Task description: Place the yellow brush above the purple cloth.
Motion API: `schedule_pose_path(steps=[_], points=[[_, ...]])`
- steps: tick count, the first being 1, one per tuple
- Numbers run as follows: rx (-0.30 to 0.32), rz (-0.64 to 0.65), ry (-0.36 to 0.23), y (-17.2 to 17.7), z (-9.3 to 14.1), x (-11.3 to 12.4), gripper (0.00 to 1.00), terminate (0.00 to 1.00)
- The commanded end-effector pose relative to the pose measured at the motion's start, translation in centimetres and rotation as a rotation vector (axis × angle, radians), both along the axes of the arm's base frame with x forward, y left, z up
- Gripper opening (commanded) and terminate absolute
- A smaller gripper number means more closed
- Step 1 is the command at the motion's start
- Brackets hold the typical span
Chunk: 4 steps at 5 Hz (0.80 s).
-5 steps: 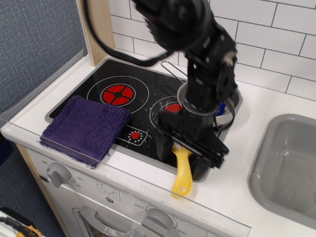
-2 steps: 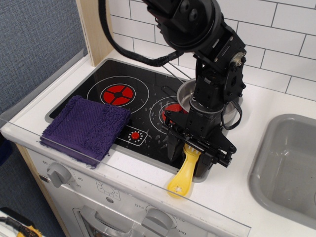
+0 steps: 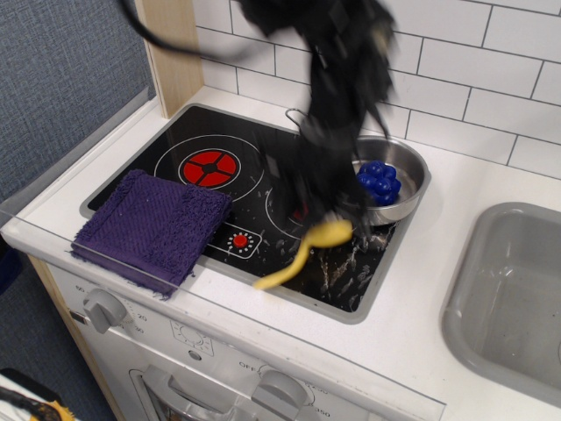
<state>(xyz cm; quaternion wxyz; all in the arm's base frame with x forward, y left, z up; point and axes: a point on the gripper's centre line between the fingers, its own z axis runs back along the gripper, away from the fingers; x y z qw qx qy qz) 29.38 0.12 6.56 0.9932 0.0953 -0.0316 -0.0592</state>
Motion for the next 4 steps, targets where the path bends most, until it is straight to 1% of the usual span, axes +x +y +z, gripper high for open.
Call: schedule_pose_path(steps=[1,2,3,4], points=[[0.055,0.123,-0.062,9.7,3.6,3.4,0.0,0.0],[0.035,0.107,-0.033,10.4,2.3,3.5,0.0,0.0],[-0.018,-0.005,-0.055,6.5,1.8,1.8,1.0,0.0],[-0.08,-0.083,-0.067,1.8,1.2,-0.4,1.0,0.0]])
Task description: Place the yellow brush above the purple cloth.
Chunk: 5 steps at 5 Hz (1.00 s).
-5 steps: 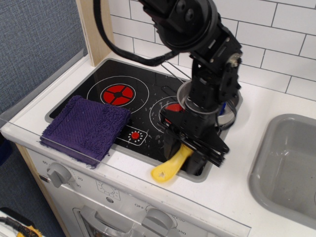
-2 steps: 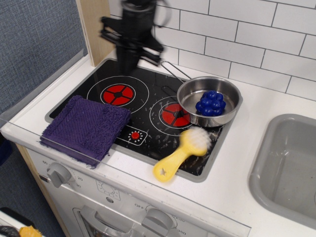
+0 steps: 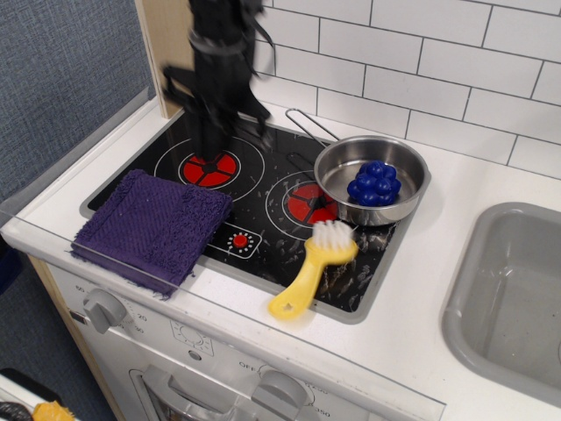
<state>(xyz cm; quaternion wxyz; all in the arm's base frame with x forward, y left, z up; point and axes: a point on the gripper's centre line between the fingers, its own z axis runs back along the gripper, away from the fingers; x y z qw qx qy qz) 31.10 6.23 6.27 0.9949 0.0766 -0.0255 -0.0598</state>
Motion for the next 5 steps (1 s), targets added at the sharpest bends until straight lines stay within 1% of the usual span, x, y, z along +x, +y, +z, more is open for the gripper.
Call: schedule_pose_path(steps=[1,2,3,4,5], points=[[-0.065,-0.099,-0.085,-7.4,0.6,-3.6,1.0,0.0],[-0.069,-0.055,-0.061,-8.5,-0.8,-3.6,1.0,0.0],[-0.066,-0.011,-0.035,-8.4,-1.9,-3.2,1.0,0.0],[-0.084,0.006,-0.026,-8.9,-2.7,-2.7,1.0,0.0],[-0.093,-0.015,-0.029,-10.3,-2.9,-2.5,1.0,0.0]])
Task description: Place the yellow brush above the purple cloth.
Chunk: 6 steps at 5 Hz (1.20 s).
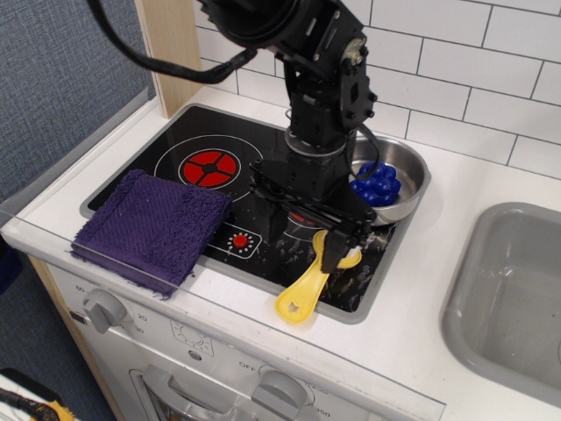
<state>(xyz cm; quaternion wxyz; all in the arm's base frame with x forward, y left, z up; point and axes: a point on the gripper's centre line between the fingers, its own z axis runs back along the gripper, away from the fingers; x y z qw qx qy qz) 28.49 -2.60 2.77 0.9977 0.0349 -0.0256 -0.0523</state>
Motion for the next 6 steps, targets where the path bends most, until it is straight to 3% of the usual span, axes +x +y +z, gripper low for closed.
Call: schedule_pose_path(steps=[1,2,5,6], points=[[-0.006,-0.026,-0.04,-1.8,0.8,0.0,1.0,0.0],[-0.002,-0.017,-0.045,-1.6,1.0,0.0,1.0,0.0],[0.032,0.002,0.038,-0.3,-1.6,1.0,1.0,0.0],[0.023,-0.002,0.065,-0.1,-2.2,0.6,0.0,0.0]])
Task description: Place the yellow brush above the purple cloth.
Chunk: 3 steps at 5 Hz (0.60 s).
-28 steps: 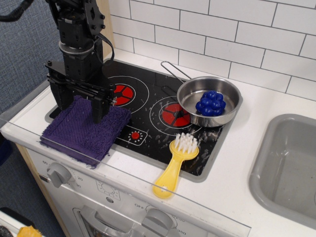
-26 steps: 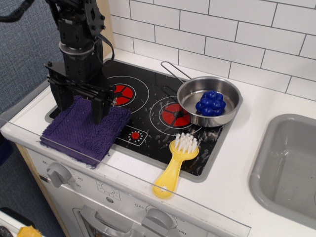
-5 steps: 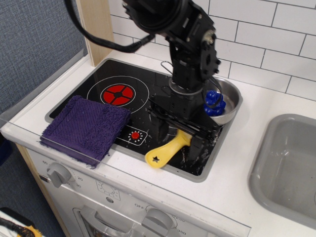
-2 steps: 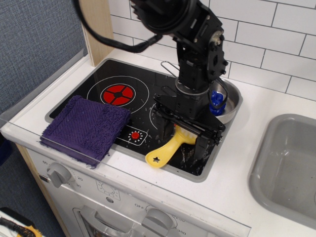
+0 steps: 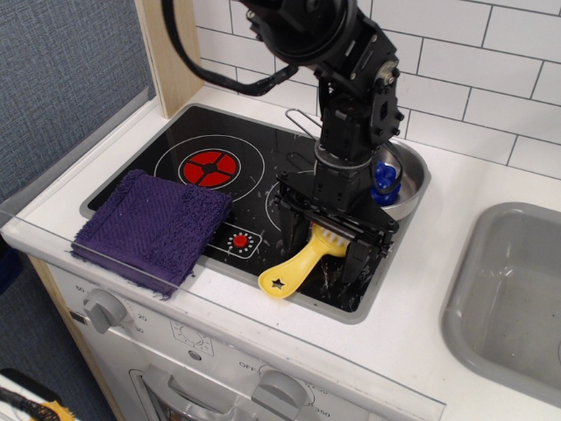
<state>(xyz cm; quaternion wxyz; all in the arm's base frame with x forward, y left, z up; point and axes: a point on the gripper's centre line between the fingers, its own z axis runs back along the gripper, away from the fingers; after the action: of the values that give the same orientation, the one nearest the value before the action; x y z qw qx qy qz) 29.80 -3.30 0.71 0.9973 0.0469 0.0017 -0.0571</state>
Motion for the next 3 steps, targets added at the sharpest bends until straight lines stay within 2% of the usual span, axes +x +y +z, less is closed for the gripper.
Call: schedule_pose_path(steps=[1,2,3], points=[[-0.004,-0.042,0.003,0.2,0.8,-1.2,0.0,0.0],[-0.028,-0.084,-0.01,0.0,2.1,-2.0,0.0,0.0],[-0.001,-0.066,-0.085,1.6,6.7,-1.9,0.0,0.0]])
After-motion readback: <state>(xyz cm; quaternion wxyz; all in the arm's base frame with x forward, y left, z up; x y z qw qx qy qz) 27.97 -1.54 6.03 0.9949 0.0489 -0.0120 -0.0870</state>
